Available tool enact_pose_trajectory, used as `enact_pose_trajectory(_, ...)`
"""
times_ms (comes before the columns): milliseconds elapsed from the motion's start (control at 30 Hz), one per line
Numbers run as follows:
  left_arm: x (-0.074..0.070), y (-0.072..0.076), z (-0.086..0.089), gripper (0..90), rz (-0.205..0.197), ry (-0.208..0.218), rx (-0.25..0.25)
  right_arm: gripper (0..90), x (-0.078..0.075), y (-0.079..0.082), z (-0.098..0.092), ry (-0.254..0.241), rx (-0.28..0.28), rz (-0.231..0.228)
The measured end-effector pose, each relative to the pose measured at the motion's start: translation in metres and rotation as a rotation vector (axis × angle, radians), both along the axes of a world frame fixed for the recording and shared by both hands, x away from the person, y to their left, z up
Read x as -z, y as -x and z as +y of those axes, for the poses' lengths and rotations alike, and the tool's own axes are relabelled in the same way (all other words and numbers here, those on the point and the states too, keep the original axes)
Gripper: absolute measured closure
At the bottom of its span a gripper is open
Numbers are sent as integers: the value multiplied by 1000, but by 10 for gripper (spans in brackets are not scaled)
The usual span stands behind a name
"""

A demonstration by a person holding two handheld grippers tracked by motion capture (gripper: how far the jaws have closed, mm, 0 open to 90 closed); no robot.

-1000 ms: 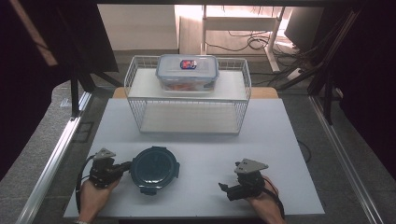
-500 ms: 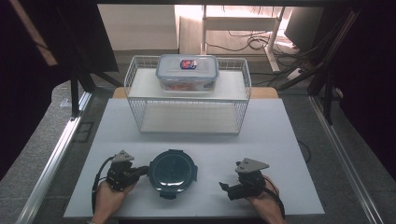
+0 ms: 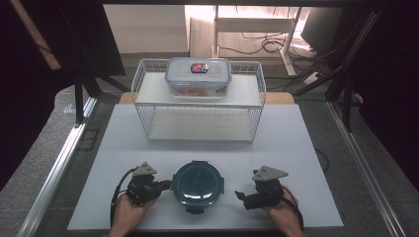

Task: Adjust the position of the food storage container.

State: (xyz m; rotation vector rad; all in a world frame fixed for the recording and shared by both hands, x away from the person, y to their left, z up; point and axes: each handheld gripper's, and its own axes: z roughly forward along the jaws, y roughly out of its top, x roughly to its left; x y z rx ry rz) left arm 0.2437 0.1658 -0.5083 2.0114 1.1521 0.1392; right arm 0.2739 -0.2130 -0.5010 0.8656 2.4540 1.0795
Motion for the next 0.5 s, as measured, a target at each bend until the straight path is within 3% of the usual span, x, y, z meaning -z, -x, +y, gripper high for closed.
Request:
enact_pose_trajectory(200, 0, -1, -4, 900, -7, -8, 32, 40, 0, 0, -1, 3, 3, 3)
enact_pose_trajectory(233, -1, -1, -4, 900, -16, -25, 44, 40, 0, 0, -1, 2, 4, 2)
enact_pose_trajectory(300, -1, 0, -5, 891, -70, -117, 18, 40, -1, 0, -2, -2, 9, -1)
enact_pose_trajectory(367, -1, 0, -3, 778, -97, -169, -4, 40, -2, 1, -4, -4, 12, -2)
enact_pose_trajectory(500, -3, 3, 8, 558, -116, -140, -27, 40, -3, 1, -6, -17, 16, -2)
